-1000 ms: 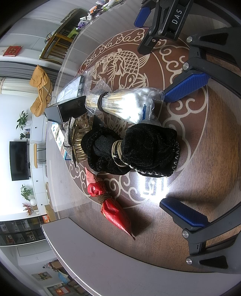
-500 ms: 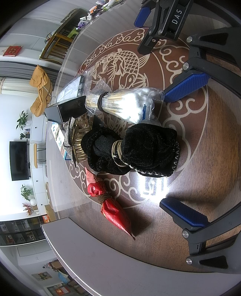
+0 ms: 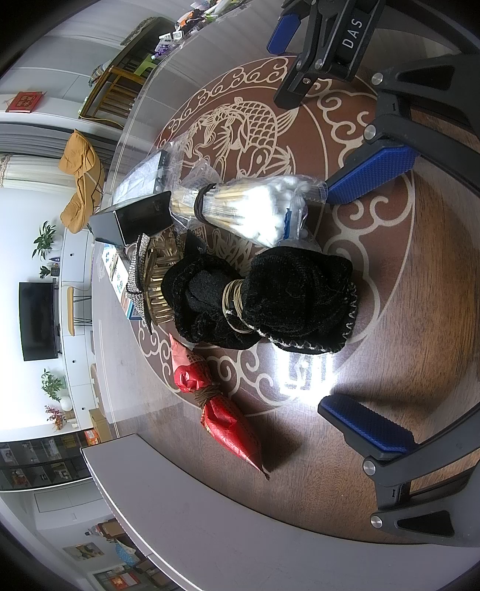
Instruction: Organize objects
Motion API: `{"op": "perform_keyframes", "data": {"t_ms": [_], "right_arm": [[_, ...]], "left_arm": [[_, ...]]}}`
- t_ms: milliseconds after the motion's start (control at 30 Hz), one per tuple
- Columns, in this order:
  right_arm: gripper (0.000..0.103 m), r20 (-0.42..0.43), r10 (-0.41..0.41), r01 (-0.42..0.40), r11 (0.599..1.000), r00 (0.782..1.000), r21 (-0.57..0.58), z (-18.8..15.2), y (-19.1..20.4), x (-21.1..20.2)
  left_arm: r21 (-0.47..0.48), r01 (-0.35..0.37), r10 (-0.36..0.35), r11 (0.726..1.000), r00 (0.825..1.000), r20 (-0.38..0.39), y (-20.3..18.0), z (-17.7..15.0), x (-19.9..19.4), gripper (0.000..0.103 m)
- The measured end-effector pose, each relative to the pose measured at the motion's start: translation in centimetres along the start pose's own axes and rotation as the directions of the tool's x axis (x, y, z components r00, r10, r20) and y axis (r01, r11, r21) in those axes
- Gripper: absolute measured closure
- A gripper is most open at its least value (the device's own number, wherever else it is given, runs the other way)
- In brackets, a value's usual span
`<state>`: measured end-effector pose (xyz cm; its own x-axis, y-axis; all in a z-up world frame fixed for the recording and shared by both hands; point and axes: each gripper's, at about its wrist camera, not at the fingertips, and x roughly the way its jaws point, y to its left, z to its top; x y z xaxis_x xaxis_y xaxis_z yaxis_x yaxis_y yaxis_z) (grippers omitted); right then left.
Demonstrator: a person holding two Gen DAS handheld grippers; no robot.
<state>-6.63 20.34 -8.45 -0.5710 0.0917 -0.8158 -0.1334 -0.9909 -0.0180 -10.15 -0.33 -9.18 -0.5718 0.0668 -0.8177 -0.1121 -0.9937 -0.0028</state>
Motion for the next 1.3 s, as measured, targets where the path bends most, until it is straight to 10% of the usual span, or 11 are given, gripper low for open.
{"op": "perform_keyframes", "data": {"t_ms": [933, 1300], "right_arm": [[0.0, 0.0, 0.0, 0.0, 1.0, 1.0, 0.0, 0.0, 0.0, 0.0], [0.0, -0.014, 0.002, -0.002, 1.0, 1.0, 0.006, 0.2, -0.1, -0.1]], "left_arm": [[0.0, 0.001, -0.001, 1.0, 1.0, 0.0, 0.1, 0.0, 0.0, 0.0], [0.172, 0.125, -0.106, 0.977, 0.988, -0.116, 2.1, -5.8, -4.5, 0.0]]}}
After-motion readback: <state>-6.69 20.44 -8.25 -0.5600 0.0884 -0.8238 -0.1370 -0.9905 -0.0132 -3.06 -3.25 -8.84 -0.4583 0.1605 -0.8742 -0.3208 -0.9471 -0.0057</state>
